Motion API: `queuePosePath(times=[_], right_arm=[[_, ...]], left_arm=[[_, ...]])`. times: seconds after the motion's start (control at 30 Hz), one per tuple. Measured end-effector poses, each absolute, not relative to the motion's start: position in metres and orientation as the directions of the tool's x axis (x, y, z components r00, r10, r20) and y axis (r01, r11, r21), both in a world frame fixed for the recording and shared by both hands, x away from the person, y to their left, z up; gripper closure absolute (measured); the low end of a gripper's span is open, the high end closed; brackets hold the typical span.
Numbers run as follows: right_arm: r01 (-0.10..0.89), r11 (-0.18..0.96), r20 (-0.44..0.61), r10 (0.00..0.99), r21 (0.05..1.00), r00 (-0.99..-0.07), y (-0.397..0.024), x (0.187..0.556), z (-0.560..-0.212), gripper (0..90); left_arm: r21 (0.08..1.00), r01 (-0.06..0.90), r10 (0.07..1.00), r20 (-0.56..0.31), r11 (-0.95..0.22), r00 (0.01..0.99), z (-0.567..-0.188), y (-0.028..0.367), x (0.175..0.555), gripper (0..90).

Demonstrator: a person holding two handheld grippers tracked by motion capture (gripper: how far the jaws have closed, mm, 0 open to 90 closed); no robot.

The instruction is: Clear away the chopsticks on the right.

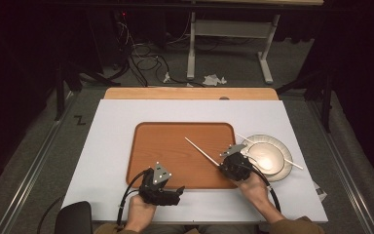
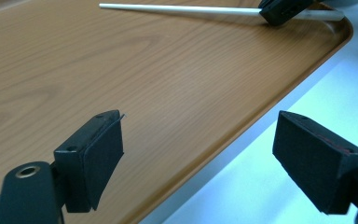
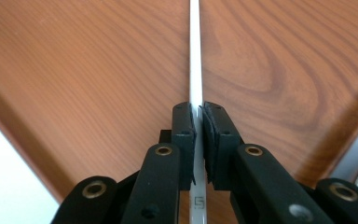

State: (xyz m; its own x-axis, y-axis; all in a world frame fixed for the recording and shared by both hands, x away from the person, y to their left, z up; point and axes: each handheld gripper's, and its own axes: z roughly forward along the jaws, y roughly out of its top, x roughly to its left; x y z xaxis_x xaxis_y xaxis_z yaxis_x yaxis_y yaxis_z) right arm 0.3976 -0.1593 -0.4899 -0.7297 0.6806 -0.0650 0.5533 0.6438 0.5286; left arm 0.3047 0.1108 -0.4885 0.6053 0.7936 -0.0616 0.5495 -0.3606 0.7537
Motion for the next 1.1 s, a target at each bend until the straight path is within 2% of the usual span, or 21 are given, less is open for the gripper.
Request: queuePosePath(times=[0.53,1.1], right_arm=[[0.543,0.662,-0.082,0.669,0.516,-0.738,-0.15,0.404,-0.491,83.6],[0.624,0.604,-0.118,0.759,0.495,-0.64,-0.163,0.409,-0.489,84.2]], left_arm=[[0.755,0.561,0.819,-0.057,-0.339,0.571,-0.488,0.119,0.296,16.4],[0.756,0.556,0.812,-0.054,-0.347,0.581,-0.488,0.116,0.299,16.4]])
